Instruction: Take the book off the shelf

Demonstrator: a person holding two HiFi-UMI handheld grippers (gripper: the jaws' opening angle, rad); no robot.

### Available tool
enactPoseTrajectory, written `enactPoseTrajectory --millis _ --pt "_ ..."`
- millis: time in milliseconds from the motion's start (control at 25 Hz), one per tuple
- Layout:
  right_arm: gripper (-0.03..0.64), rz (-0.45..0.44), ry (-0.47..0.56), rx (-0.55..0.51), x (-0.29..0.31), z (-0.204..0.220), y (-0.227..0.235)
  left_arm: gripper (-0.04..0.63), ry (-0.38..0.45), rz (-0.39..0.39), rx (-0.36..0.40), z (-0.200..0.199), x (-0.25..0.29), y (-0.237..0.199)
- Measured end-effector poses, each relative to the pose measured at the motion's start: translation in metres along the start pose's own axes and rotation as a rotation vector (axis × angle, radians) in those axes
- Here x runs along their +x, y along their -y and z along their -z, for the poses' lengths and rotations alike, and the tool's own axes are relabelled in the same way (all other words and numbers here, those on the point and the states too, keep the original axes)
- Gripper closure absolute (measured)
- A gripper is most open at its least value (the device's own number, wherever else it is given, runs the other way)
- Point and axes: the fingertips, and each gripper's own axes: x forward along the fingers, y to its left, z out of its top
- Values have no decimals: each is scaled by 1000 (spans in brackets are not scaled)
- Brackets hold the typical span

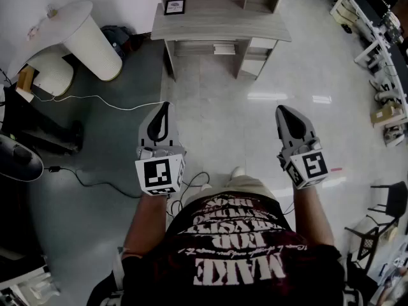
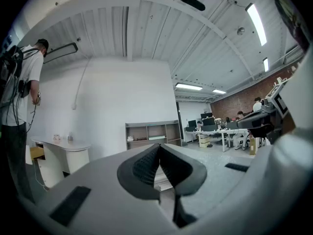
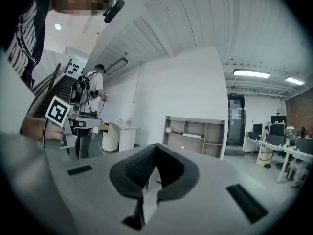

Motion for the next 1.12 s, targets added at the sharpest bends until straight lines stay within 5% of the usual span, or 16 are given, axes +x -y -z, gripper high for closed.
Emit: enactPoseTrajectory --millis 520,680,1120 --pt "614 22 14 124 19 27 59 588 -46 -3 51 21 55 -2" --pt "614 -32 -29 166 51 45 78 588 -99 -55 20 39 82 -13" --pt "614 -100 -53 154 142 60 136 588 -128 -44 -8 61 176 -3"
